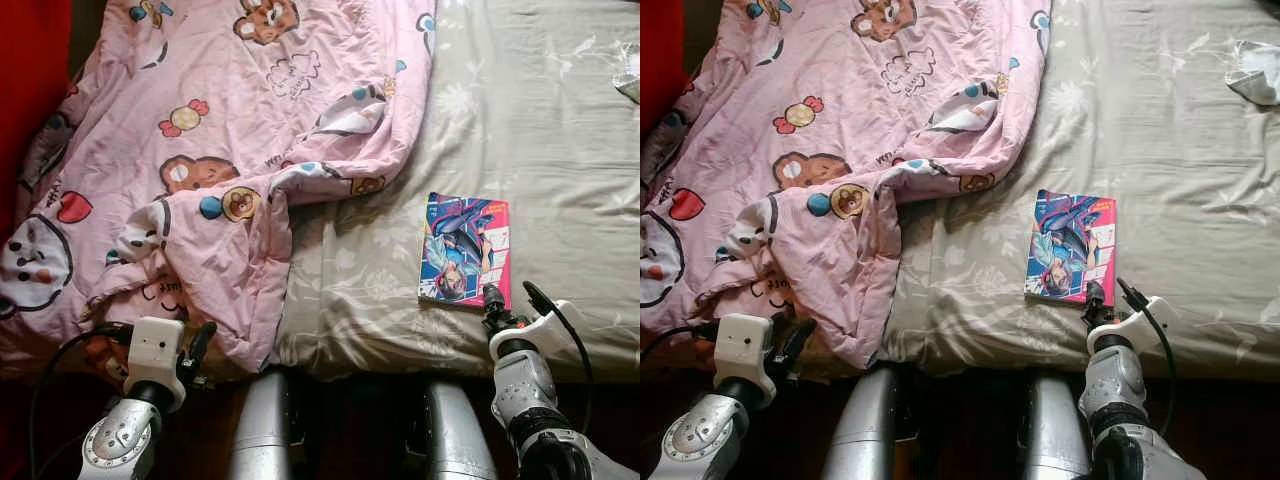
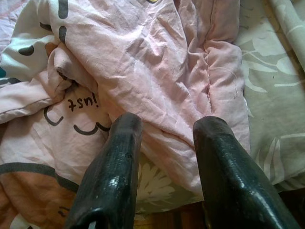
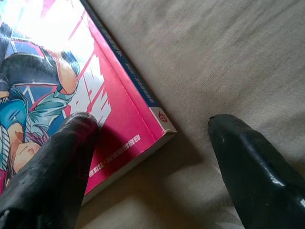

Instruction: Clean up the room

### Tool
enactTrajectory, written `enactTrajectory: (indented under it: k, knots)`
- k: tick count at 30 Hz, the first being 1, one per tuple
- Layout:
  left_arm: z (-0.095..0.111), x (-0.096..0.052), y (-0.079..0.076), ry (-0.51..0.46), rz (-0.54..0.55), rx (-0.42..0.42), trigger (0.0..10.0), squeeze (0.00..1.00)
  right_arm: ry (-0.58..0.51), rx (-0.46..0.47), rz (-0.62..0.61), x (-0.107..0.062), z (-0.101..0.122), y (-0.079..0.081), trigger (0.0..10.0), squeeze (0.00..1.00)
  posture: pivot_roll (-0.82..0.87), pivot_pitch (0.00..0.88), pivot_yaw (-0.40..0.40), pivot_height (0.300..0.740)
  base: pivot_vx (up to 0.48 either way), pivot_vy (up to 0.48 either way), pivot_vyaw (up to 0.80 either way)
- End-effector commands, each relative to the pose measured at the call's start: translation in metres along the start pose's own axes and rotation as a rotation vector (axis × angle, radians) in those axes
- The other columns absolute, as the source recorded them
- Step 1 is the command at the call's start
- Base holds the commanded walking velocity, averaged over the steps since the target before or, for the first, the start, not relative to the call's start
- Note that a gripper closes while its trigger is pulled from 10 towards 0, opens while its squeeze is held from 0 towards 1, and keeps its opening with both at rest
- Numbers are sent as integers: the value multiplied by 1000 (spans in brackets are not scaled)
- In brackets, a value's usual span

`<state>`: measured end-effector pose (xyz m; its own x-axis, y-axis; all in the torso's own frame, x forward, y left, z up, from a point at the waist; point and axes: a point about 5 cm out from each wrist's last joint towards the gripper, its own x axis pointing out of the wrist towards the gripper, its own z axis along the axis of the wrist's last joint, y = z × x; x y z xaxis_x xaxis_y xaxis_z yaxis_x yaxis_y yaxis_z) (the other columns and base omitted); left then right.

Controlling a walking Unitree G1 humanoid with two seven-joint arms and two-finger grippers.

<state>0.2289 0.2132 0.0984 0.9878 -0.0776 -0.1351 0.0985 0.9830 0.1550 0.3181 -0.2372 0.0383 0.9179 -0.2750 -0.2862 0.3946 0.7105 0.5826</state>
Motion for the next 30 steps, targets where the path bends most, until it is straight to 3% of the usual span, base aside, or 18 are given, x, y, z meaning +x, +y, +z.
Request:
enactTrajectory:
  k: [1,14,20,25,30]
  knots:
    - [-6,-8,7,40,18,14,10000,0,96,10,-26,-10,-24,-11,10000,0,206,460,137,619,0,0,0]
    - [-4,-12,7,45,21,20,10000,0,136,96,56,-11,-33,-2,10000,0,218,469,142,619,0,0,0]
    - [-7,-15,6,55,23,14,10000,0,95,117,122,-5,-23,12,10000,0,217,478,140,619,0,0,0]
    - [-8,-15,4,57,22,9,10000,0,19,71,146,2,-6,21,10000,0,207,474,134,619,0,0,0]
    - [-9,-14,3,59,21,4,10000,0,-33,29,115,3,3,19,10000,0,198,467,128,619,0,0,0]
